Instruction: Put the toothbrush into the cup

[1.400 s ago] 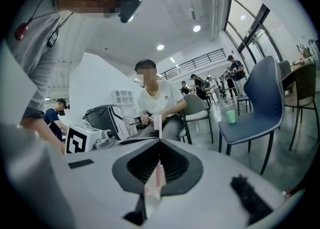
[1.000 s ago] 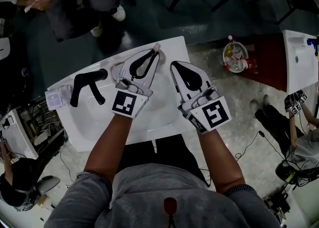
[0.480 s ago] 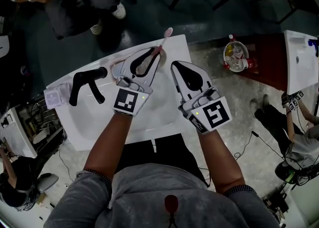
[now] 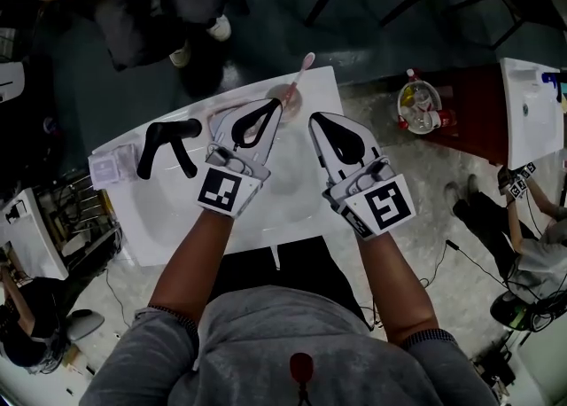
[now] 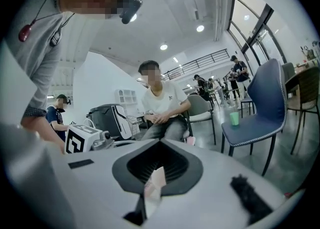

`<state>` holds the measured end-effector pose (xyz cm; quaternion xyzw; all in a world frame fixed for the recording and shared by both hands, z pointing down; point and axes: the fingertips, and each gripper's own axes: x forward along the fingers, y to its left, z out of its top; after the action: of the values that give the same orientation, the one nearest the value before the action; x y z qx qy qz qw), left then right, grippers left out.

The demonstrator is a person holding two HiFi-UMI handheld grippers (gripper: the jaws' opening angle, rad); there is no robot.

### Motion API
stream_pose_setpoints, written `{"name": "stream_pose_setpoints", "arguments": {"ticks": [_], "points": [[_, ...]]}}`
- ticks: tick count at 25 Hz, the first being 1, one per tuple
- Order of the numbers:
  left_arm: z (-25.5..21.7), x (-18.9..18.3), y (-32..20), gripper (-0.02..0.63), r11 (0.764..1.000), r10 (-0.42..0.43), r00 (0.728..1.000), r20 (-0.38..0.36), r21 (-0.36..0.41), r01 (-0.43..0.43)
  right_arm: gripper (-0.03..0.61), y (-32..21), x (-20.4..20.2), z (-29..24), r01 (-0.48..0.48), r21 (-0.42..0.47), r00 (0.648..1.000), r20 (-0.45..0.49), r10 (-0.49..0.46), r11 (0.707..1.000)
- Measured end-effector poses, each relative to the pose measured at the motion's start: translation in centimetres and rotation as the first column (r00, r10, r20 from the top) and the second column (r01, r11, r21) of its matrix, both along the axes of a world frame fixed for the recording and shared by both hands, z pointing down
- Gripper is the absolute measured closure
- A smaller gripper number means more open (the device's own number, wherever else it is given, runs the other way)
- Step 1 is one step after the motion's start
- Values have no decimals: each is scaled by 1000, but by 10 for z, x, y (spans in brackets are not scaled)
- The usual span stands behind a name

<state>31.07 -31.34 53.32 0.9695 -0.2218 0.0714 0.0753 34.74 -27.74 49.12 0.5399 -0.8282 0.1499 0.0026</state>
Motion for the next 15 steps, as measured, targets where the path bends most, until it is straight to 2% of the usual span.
{"name": "stream_pose_setpoints", "arguments": {"ticks": [4,10,15], "points": [[-25,-8,14,606,1000,23,1000,-8,20,-23,572,14,-5,-18,21,11,999,-39,-21,1000],[-68,-14,43,606,998,55,998,-38,7,-55,572,36,-23,-47,60,57,994,-93,-54,997],[-94,-18,62,606,995,93,994,-50,26,-92,572,52,-32,-67,60,75,995,-89,-53,995]]}}
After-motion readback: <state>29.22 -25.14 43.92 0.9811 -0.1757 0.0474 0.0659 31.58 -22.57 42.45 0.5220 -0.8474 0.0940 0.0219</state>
